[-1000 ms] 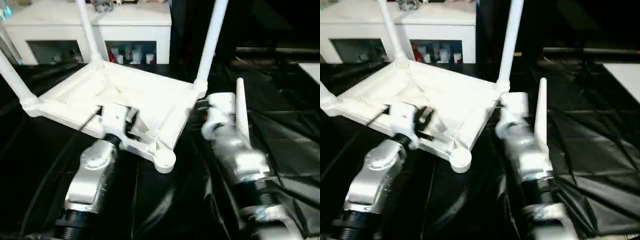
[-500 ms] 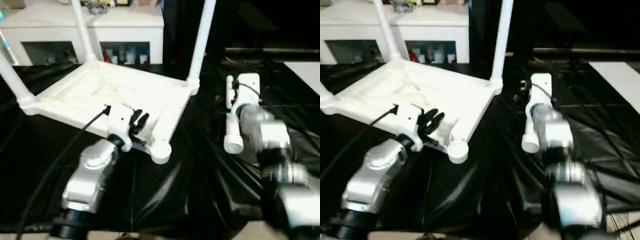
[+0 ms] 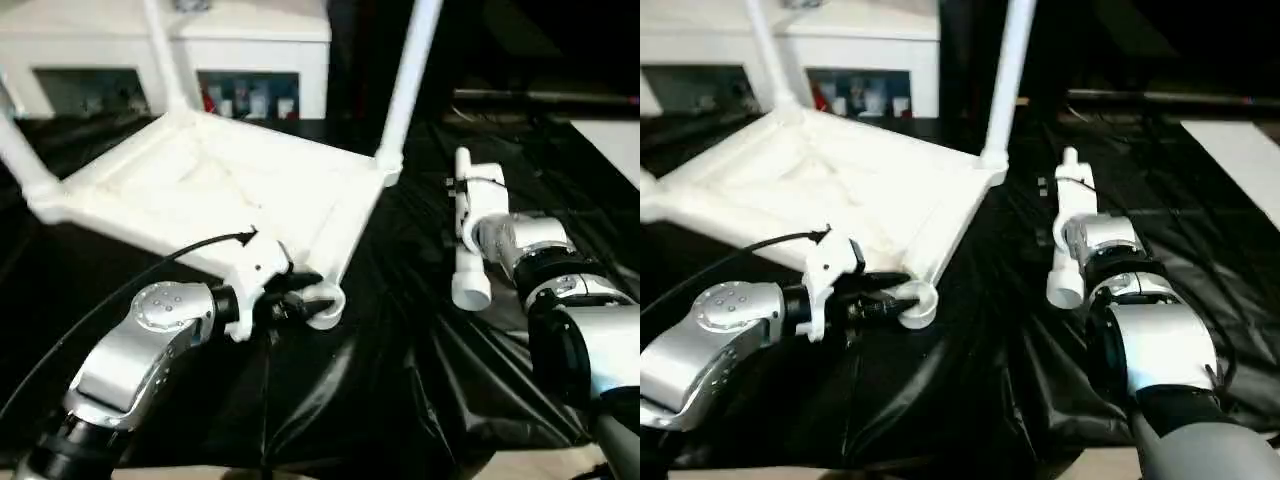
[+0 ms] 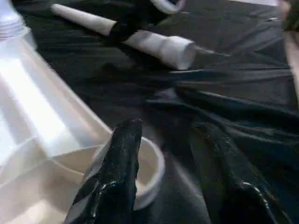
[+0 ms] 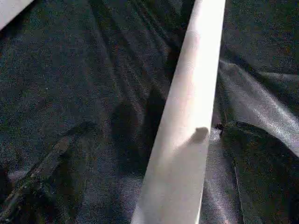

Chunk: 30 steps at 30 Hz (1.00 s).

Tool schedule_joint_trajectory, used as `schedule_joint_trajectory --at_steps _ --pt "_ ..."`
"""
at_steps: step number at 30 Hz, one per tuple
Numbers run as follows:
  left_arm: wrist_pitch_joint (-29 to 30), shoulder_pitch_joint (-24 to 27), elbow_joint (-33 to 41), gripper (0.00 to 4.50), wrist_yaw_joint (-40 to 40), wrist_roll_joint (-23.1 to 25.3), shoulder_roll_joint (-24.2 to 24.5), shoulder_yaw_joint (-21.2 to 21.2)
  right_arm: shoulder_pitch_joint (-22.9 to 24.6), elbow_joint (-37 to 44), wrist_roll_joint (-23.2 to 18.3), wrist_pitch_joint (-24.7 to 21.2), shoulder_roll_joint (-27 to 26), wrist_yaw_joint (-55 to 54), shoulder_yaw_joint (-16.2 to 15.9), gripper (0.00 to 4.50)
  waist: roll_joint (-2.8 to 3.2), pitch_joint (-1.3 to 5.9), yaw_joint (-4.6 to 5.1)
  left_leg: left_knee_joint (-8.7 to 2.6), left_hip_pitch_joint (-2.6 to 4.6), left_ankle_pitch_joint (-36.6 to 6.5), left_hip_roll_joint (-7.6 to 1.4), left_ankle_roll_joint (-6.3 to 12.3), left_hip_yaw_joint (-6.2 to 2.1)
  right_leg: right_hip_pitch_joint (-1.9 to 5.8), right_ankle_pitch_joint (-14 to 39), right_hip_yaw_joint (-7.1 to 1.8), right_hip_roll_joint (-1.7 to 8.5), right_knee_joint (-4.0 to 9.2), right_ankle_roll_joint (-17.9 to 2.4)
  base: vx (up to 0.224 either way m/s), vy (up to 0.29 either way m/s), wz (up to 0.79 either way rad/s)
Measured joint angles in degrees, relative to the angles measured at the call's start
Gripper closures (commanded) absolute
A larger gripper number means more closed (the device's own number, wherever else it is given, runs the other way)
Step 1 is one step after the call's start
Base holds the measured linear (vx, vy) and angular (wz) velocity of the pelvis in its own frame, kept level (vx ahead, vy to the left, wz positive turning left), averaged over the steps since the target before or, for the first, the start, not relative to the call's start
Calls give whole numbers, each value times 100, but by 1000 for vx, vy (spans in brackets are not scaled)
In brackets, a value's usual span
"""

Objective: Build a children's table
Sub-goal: Pick table leg

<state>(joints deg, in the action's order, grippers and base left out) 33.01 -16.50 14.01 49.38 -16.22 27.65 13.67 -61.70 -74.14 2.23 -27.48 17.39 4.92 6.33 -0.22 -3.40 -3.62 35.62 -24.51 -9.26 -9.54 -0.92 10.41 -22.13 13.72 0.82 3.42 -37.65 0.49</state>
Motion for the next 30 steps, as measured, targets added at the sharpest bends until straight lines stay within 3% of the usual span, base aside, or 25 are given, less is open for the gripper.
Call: schedule_joint_trajectory --at_steps 6,11,17,27,30 --pt "219 0 218 178 52 -100 92 21 -3 -163 4 -84 83 -97 16 0 -16 -4 -1 0 7 0 -31 0 72 1 -4 -7 9 0 5 0 0 0" --pt "308 -1 254 143 58 -115 121 23 15 -262 -68 -193 202 -125 231 0 -21 -3 12 -1 11 0 -39 -1 81 0 -5 -8 6 -2 7 0 0 0" --pt "343 -29 257 99 45 -116 116 45 67 -299 -206 -334 215 -18 340 71 -22 -3 20 -1 10 0 -42 -1 86 -2 -4 -10 5 -1 7 0 0 0" --pt "428 -36 272 13 48 -157 117 80 109 -303 -261 -437 220 111 460 156 -26 -1 9 0 11 0 -43 -1 88 -1 -4 -10 5 -1 7 0 0 0" --pt "432 -38 272 7 48 -160 117 80 117 -303 -263 -450 235 159 462 165 -30 1 9 0 11 0 -43 -1 88 0 -4 -10 5 -1 7 0 0 0"
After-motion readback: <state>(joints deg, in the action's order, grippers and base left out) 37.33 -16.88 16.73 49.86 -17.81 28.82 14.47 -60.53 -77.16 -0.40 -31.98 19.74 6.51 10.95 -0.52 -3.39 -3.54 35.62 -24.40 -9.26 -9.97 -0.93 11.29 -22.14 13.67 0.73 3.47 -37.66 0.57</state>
